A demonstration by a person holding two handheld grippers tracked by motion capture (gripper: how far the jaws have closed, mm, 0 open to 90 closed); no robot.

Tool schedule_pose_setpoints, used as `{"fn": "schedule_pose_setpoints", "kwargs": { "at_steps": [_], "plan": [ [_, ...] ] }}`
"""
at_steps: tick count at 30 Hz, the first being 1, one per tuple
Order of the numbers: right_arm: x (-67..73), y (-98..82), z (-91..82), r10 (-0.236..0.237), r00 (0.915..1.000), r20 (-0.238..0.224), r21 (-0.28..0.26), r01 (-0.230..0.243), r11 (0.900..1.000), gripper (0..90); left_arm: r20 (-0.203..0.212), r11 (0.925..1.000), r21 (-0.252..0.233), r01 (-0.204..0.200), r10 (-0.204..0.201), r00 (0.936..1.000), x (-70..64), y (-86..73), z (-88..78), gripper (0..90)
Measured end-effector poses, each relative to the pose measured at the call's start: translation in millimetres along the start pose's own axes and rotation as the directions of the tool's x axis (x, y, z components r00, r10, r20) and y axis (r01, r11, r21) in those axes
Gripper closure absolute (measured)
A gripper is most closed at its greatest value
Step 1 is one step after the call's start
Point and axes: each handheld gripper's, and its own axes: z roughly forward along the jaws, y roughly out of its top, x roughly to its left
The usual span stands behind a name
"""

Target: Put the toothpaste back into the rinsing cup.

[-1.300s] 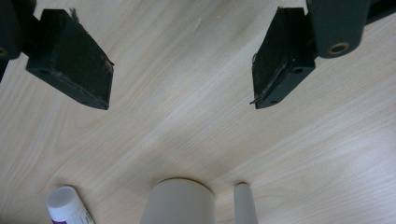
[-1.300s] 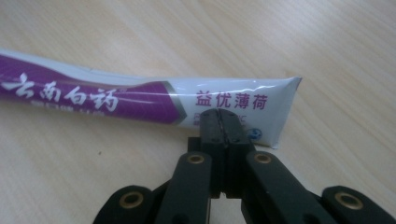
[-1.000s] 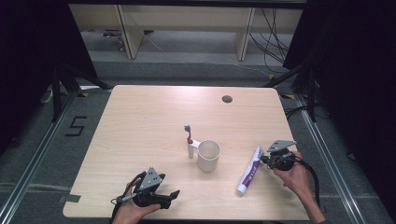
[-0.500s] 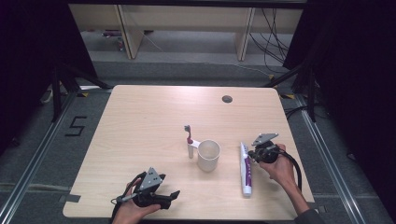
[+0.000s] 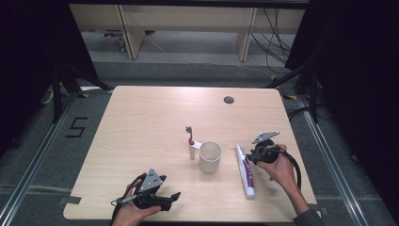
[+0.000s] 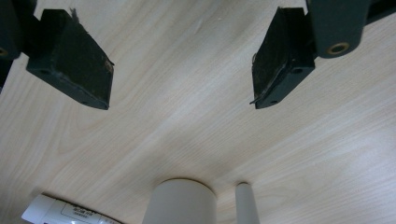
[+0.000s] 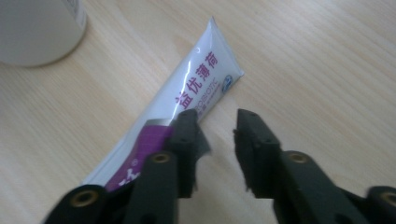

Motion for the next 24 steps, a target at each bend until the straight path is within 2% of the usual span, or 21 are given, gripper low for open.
{"fn": "schedule_pose_setpoints", "kwargs": {
  "at_steps": [1,3,5,6,7,8,10,11,12,14,18,19,20,21,24],
  "plan": [
    [1.7,0.5,-4.0,0.040,0.9990,-0.020,0.014,-0.039,0.999,58.3,0.002,1.0000,-0.001,0.001,-0.001,1.0000,-0.1,-0.3,0.1,20.3],
    [4.8,-1.0,-7.5,0.054,0.9980,-0.033,0.004,-0.053,0.999,52.5,0.006,0.9999,-0.007,0.009,-0.009,0.9999,-1.5,-0.5,0.5,20.3],
    [8.6,-1.0,-12.0,0.076,0.9959,-0.050,0.026,-0.074,0.997,46.5,-0.001,1.0000,-0.002,0.002,-0.002,1.0000,-1.6,0.2,0.0,20.3],
    [12.2,-2.4,-11.8,0.106,0.9925,-0.061,0.026,-0.104,0.994,44.1,-0.001,1.0000,-0.003,0.002,-0.002,1.0000,-1.8,0.0,-0.1,20.3],
    [12.7,-1.9,-14.6,0.107,0.9918,-0.069,0.053,-0.104,0.993,42.3,-0.006,0.9999,0.010,-0.013,0.013,0.9999,-1.0,-0.1,-1.0,20.3],
    [13.8,-2.7,-13.7,0.094,0.9928,-0.073,0.043,-0.091,0.995,40.9,0.004,1.0000,-0.002,0.001,-0.001,1.0000,-2.4,-0.4,-0.3,20.3],
    [20.5,-2.6,-15.5,0.119,0.9890,-0.088,0.062,-0.114,0.992,39.7,0.000,1.0000,0.000,-0.002,0.002,1.0000,-2.1,-0.1,-0.2,20.3],
    [21.2,-2.2,-15.2,0.101,0.9903,-0.096,0.076,-0.094,0.993,39.7,-0.004,1.0000,0.003,-0.001,0.001,1.0000,-2.6,0.1,-0.4,20.3],
    [23.8,-1.9,-14.7,0.102,0.9889,-0.109,0.090,-0.092,0.992,39.7,-0.002,0.9998,-0.015,0.012,-0.012,0.9999,-4.2,-0.6,0.8,20.3],
    [26.9,-1.7,-12.6,0.098,0.9901,-0.101,0.100,-0.088,0.991,39.8,0.007,0.9999,0.003,-0.014,0.014,0.9999,-2.8,-0.3,-0.2,20.3],
    [30.8,-2.0,-4.5,0.093,0.9917,-0.089,0.149,-0.079,0.986,39.9,0.006,0.9999,0.007,-0.012,0.012,0.9999,-3.4,-0.3,-0.3,20.3],
    [33.8,-2.1,-3.0,0.118,0.9893,-0.085,0.158,-0.103,0.982,40.2,0.006,0.9999,0.009,-0.014,0.014,0.9999,-3.3,-0.3,-0.2,20.3],
    [32.2,-2.4,-1.7,0.103,0.9898,-0.099,0.154,-0.087,0.984,40.4,0.006,0.9999,0.006,-0.014,0.014,0.9999,-3.0,-0.3,0.3,20.3],
    [31.2,-2.1,-1.7,0.091,0.9916,-0.093,0.160,-0.075,0.984,40.8,0.005,1.0000,0.001,-0.007,0.007,1.0000,-3.3,-0.4,1.0,20.3],
    [30.7,-1.7,2.9,0.099,0.9917,-0.083,0.175,-0.083,0.981,41.7,0.002,1.0000,0.000,-0.005,0.005,1.0000,-4.6,-0.7,1.2,20.3]
  ]
}}
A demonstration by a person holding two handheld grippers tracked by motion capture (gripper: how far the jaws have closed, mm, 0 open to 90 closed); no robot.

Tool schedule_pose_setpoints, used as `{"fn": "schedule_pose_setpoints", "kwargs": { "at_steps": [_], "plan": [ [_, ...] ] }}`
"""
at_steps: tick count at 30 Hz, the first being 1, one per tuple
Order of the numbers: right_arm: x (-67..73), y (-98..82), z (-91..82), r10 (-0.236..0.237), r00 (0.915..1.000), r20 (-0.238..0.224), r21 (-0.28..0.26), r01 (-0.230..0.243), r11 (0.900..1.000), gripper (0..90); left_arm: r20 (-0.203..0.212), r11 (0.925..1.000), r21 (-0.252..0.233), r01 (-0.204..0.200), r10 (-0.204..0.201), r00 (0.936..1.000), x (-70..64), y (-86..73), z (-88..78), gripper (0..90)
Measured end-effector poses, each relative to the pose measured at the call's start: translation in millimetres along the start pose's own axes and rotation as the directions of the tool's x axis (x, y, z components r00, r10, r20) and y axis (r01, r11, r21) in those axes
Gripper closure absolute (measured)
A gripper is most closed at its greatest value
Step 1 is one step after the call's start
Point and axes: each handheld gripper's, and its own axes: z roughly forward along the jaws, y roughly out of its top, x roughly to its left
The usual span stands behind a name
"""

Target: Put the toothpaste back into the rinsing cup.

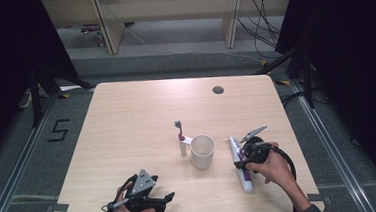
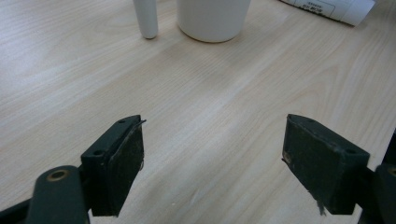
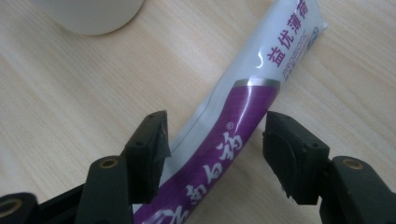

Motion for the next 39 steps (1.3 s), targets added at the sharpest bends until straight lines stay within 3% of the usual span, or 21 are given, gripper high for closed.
{"fn": "schedule_pose_setpoints", "kwargs": {
  "at_steps": [3,5,7,13,14,16,18,22,24,25,27,29,31,35,39],
  "plan": [
    [-1.3,1.4,2.3,0.002,0.9999,0.011,0.006,-0.002,1.000,41.5,0.003,0.9999,-0.006,0.011,-0.011,0.9999,-0.5,0.6,0.9,20.3],
    [1.2,2.2,2.2,0.027,0.9996,-0.003,0.019,-0.027,0.999,41.9,0.004,0.9999,-0.007,0.010,-0.010,0.9999,-1.2,-0.2,1.0,20.3],
    [-1.9,3.6,1.8,-0.002,0.9999,-0.012,0.012,0.002,1.000,43.2,0.004,0.9999,-0.006,0.009,-0.009,0.9999,-1.5,-0.1,1.4,20.3],
    [-1.6,6.2,3.7,-0.012,0.9996,-0.026,0.034,0.013,0.999,46.4,0.003,0.9999,0.007,-0.011,0.011,0.9999,-0.4,0.2,0.0,20.3],
    [0.7,6.2,3.8,0.011,0.9991,-0.041,0.047,-0.010,0.999,47.6,0.004,0.9999,0.013,-0.008,0.008,1.0000,-0.4,0.6,-0.2,20.3],
    [-0.5,6.7,6.1,-0.020,0.9986,-0.049,0.058,0.023,0.998,50.3,0.002,0.9999,0.008,-0.010,0.010,0.9999,-0.6,0.2,-0.2,20.3],
    [0.6,7.3,6.8,-0.035,0.9993,-0.012,0.078,0.035,0.996,52.2,0.002,0.9999,0.009,-0.010,0.010,0.9999,-0.7,0.3,-0.3,20.3],
    [-0.1,8.3,5.5,-0.044,0.9990,-0.006,0.108,0.044,0.993,56.0,0.007,1.0000,0.006,0.000,0.000,1.0000,-1.2,-0.3,0.7,20.3],
    [-1.9,9.5,5.2,-0.069,0.9971,-0.032,0.123,0.073,0.990,60.6,0.006,1.0000,0.010,-0.002,0.002,1.0000,-1.1,-0.1,1.1,20.3],
    [-4.3,10.2,6.0,-0.099,0.9948,-0.024,0.110,0.101,0.989,61.9,0.005,1.0000,0.007,-0.001,0.001,1.0000,-1.1,-0.1,1.5,20.3],
    [-7.4,13.2,5.9,-0.114,0.9925,-0.042,0.131,0.119,0.984,62.9,0.006,0.9999,-0.002,0.015,-0.015,0.9999,-2.9,-0.2,2.0,20.3],
    [-6.8,16.3,5.1,-0.099,0.9935,-0.056,0.166,0.107,0.980,64.5,0.005,0.9999,0.000,0.011,-0.011,0.9999,-3.1,-0.5,1.9,20.3],
    [-8.1,20.0,5.0,-0.136,0.9894,-0.051,0.189,0.143,0.971,66.3,0.009,0.9997,0.019,-0.017,0.017,0.9998,-0.2,0.1,1.1,20.3],
    [-9.2,27.4,4.0,-0.167,0.9824,-0.084,0.230,0.182,0.956,75.2,0.004,0.9998,0.016,-0.009,0.009,1.0000,-1.0,-0.3,1.4,20.3],
    [-7.7,32.5,6.9,-0.183,0.9798,-0.081,0.280,0.198,0.939,75.3,0.006,0.9999,0.005,0.009,-0.009,0.9999,-3.3,-0.4,1.6,20.3]
  ]
}}
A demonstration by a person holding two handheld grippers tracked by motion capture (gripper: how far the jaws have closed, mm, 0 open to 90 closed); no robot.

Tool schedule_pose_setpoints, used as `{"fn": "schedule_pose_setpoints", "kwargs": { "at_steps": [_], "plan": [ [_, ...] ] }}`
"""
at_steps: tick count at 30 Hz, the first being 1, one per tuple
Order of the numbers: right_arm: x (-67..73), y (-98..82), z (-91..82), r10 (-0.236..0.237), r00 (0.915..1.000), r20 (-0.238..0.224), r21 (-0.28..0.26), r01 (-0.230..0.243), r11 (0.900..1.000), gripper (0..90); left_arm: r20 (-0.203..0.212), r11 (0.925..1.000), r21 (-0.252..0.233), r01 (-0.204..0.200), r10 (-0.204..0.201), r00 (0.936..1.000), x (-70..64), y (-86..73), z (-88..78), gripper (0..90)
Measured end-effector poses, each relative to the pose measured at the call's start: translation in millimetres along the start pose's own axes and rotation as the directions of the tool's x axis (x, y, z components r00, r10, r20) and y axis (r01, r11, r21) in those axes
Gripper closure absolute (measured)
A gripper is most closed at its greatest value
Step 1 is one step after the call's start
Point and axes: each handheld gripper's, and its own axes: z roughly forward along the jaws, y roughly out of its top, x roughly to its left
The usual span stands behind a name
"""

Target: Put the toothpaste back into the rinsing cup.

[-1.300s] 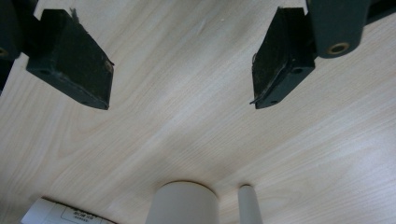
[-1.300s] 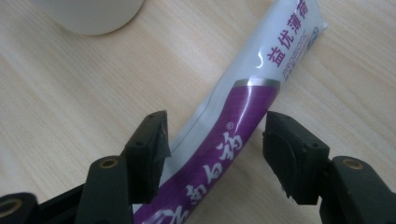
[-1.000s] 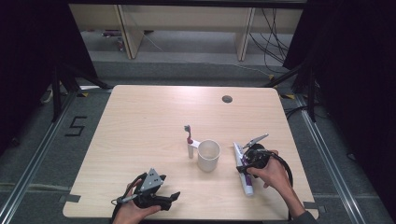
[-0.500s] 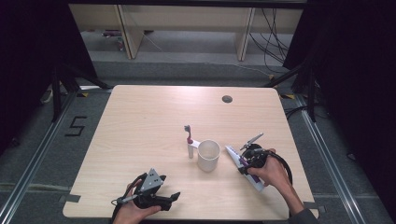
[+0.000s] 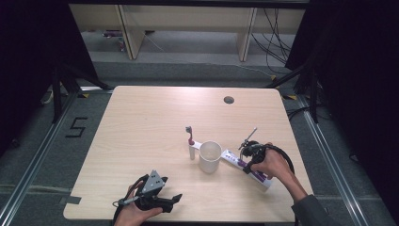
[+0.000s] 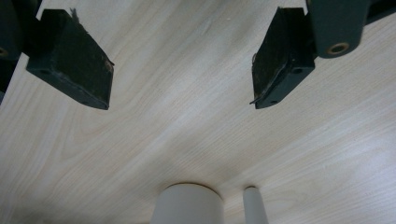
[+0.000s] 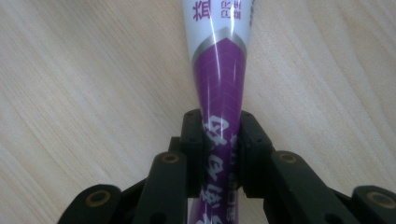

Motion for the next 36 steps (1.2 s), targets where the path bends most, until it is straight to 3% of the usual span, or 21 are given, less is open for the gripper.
{"fn": "schedule_pose_setpoints", "kwargs": {
  "at_steps": [2,3,5,6,8,11,13,16,17,19,22,23,24,25,26,27,30,34,35,36],
  "plan": [
    [1.0,2.6,1.1,-0.003,1.0000,0.004,0.017,0.003,1.000,75.3,0.007,1.0000,-0.006,-0.001,0.001,1.0000,0.7,0.2,0.9,20.3],
    [1.5,3.7,1.4,-0.002,1.0000,0.004,0.031,0.002,1.000,75.3,-0.002,0.9997,0.013,-0.018,0.018,0.9998,2.3,0.6,0.1,20.3],
    [1.1,5.1,3.0,-0.016,0.9996,0.021,0.051,0.014,0.999,75.4,0.003,1.0000,-0.005,0.000,0.000,1.0000,0.2,-0.4,1.0,20.3],
    [2.8,6.3,3.7,0.004,0.9998,0.017,0.056,-0.005,0.998,75.3,0.003,1.0000,0.003,-0.003,0.003,1.0000,0.1,-0.3,0.7,20.3],
    [-1.3,6.6,5.2,-0.046,0.9986,0.024,0.060,0.045,0.997,75.4,0.006,1.0000,0.000,-0.009,0.009,0.9999,1.2,-0.1,1.6,20.3],
    [2.4,8.8,4.5,-0.014,0.9996,0.026,0.083,0.012,0.996,75.5,0.010,0.9996,0.017,-0.025,0.025,0.9996,1.6,-0.4,0.6,20.3],
    [0.9,9.7,5.5,-0.054,0.9978,0.039,0.089,0.051,0.995,75.6,0.000,0.9999,0.008,-0.013,0.013,0.9999,0.8,-0.2,1.6,20.4],
    [3.5,11.9,5.5,-0.043,0.9982,0.042,0.109,0.038,0.993,75.7,0.010,0.9994,0.022,-0.028,0.027,0.9996,1.4,-0.2,0.5,20.4],
    [2.0,12.3,5.8,-0.070,0.9967,0.043,0.109,0.065,0.992,75.8,0.010,0.9995,0.018,-0.027,0.027,0.9996,1.4,-0.4,0.8,20.6],
    [3.3,12.8,6.1,-0.064,0.9970,0.044,0.111,0.059,0.992,75.9,0.002,1.0000,0.006,-0.006,0.006,1.0000,0.6,-0.4,2.1,20.7],
    [5.5,15.0,6.0,-0.068,0.9969,0.040,0.126,0.063,0.990,76.0,0.008,0.9995,0.022,-0.025,0.024,0.9997,1.1,-0.7,1.2,20.7],
    [7.9,16.1,5.9,-0.043,0.9980,0.046,0.140,0.037,0.989,76.1,0.007,0.9994,0.022,-0.026,0.026,0.9996,1.1,-0.6,1.3,20.7],
    [5.7,16.8,6.1,-0.079,0.9963,0.035,0.139,0.073,0.988,76.1,0.007,0.9995,0.022,-0.024,0.024,0.9997,1.1,-0.4,1.4,20.7],
    [7.5,17.1,6.4,-0.056,0.9976,0.042,0.143,0.049,0.989,76.1,0.006,0.9996,0.020,-0.022,0.021,0.9998,0.9,-0.4,1.6,20.7],
    [7.2,17.8,6.3,-0.069,0.9968,0.042,0.137,0.062,0.989,76.1,0.006,0.9999,0.006,-0.011,0.011,0.9999,0.0,-0.6,2.2,20.7],
    [8.7,18.4,6.0,-0.056,0.9973,0.048,0.143,0.049,0.989,76.2,0.009,0.9994,0.023,-0.026,0.026,0.9996,1.0,-0.5,1.0,20.7],
    [9.1,19.0,5.7,-0.052,0.9975,0.048,0.148,0.045,0.988,76.2,0.006,0.9998,0.013,-0.014,0.014,0.9999,0.9,-0.5,2.4,20.7],
    [7.1,17.5,6.2,-0.076,0.9964,0.038,0.131,0.070,0.989,76.4,0.009,0.9997,0.015,-0.018,0.018,0.9998,0.6,-0.9,2.3,20.7],
    [4.9,17.0,6.4,-0.101,0.9938,0.046,0.130,0.095,0.987,76.5,0.007,0.9998,0.015,-0.015,0.015,0.9999,0.8,-0.6,2.5,20.7],
    [5.2,16.7,5.8,-0.099,0.9933,0.060,0.132,0.090,0.987,76.5,0.007,0.9998,0.013,-0.014,0.014,0.9999,0.8,-0.5,2.5,20.7]
  ]
}}
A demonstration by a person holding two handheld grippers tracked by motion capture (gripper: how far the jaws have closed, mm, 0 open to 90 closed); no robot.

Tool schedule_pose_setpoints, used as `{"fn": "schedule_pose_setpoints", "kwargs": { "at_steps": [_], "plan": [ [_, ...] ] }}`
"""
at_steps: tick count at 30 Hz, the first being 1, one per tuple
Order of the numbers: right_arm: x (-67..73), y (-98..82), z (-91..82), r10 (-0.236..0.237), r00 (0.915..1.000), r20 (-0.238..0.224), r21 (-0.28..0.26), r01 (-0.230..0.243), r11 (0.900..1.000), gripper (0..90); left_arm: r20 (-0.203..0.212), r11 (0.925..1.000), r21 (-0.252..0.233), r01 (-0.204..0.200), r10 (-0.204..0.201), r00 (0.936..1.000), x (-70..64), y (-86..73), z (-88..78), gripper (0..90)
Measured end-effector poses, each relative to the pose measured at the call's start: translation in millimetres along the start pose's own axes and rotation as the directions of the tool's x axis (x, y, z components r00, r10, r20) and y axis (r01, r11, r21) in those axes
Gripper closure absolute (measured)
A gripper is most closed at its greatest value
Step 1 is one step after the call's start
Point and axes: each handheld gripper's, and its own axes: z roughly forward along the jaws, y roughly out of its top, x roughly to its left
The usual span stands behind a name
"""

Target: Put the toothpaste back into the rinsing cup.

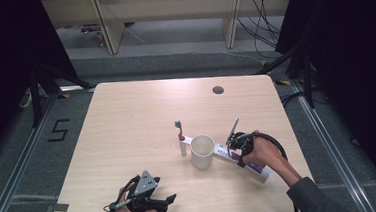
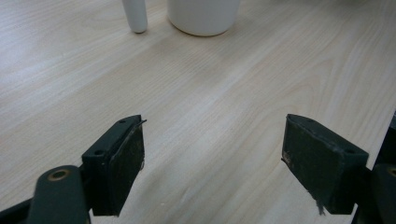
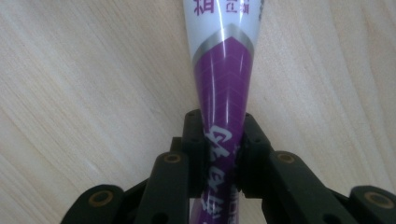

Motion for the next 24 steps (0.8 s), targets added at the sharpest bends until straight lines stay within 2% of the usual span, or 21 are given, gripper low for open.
{"fn": "schedule_pose_setpoints", "kwargs": {
  "at_steps": [1,2,5,6,7,9,10,11,12,13,14,17,19,20,21,22,23,24],
  "plan": [
    [0.9,-0.1,-0.7,0.010,0.9999,0.000,0.004,-0.010,1.000,76.6,0.000,1.0000,0.000,0.001,-0.001,1.0000,-0.2,-0.3,-0.3,20.7],
    [-1.4,-0.8,-0.1,-0.021,0.9998,0.001,-0.001,0.021,1.000,76.6,0.002,1.0000,0.002,-0.001,0.001,1.0000,-0.1,-0.6,-0.4,20.7],
    [-3.3,-2.9,-0.6,-0.019,0.9995,-0.027,-0.025,0.018,1.000,76.7,0.000,0.9998,-0.013,0.012,-0.012,0.9999,-0.1,-0.3,1.0,20.7],
    [-2.8,-3.9,-1.3,-0.005,0.9999,-0.015,-0.029,0.005,1.000,76.8,0.001,0.9998,-0.012,0.017,-0.017,0.9999,-0.6,-0.5,0.7,20.7],
    [-2.9,-4.5,-3.0,-0.006,1.0000,-0.006,-0.029,0.006,1.000,76.8,0.004,1.0000,0.002,0.001,-0.001,1.0000,0.3,-0.6,-0.3,20.7],
    [-3.5,-7.1,-6.8,0.010,0.9999,-0.009,-0.043,-0.011,0.999,76.8,0.007,0.9999,-0.009,0.006,-0.006,1.0000,0.5,-0.5,1.3,20.7],
    [-5.1,-8.7,-8.8,0.019,0.9997,-0.012,-0.061,-0.019,0.998,76.8,-0.001,1.0000,0.002,-0.002,0.002,1.0000,1.3,-0.2,0.7,20.7],
    [-9.2,-10.6,-11.5,-0.011,0.9996,-0.027,-0.084,0.009,0.996,76.8,0.002,1.0000,-0.002,-0.001,0.001,1.0000,1.2,-0.4,1.1,20.7],
    [-9.6,-12.3,-14.1,0.016,0.9998,-0.014,-0.097,-0.017,0.995,76.8,0.004,0.9998,0.013,-0.014,0.014,0.9999,1.3,-0.4,-0.4,20.7],
    [-12.0,-15.0,-16.5,0.021,0.9998,-0.006,-0.125,-0.022,0.992,76.8,0.006,1.0000,0.003,-0.003,0.002,1.0000,0.5,-0.6,0.3,20.7],
    [-17.6,-16.8,-20.1,-0.016,0.9997,0.015,-0.149,0.018,0.989,76.8,0.004,1.0000,-0.001,0.001,-0.001,1.0000,0.4,-0.4,0.6,20.7],
    [-21.3,-21.7,-31.7,0.059,0.9979,0.026,-0.245,-0.051,0.968,76.8,0.001,1.0000,0.004,-0.001,0.001,1.0000,0.8,-0.4,0.9,20.7],
    [-25.2,-24.8,-37.6,0.086,0.9956,0.037,-0.296,-0.071,0.952,76.8,-0.002,0.9995,0.022,-0.024,0.024,0.9997,2.2,-0.4,-0.2,20.7],
    [-27.5,-26.3,-40.6,0.098,0.9946,0.036,-0.314,-0.081,0.946,76.8,-0.003,1.0000,0.002,0.003,-0.003,1.0000,0.4,-0.4,1.1,20.7],
    [-29.4,-27.3,-42.6,0.104,0.9940,0.032,-0.342,-0.087,0.936,76.8,-0.003,1.0000,0.001,0.009,-0.009,1.0000,0.5,-0.2,1.4,20.7],
    [-32.2,-28.5,-44.9,0.108,0.9934,0.037,-0.364,-0.087,0.927,76.8,-0.006,1.0000,0.002,0.007,-0.007,1.0000,0.4,-0.4,1.4,20.7],
    [-32.2,-29.2,-46.9,0.129,0.9913,0.025,-0.371,-0.111,0.922,76.8,-0.003,0.9999,0.013,-0.007,0.007,1.0000,1.2,-0.6,0.4,20.7],
    [-32.4,-29.5,-48.2,0.151,0.9882,0.028,-0.389,-0.128,0.912,76.8,0.001,0.9998,0.015,-0.010,0.010,1.0000,1.4,-0.7,0.3,20.7]
  ]
}}
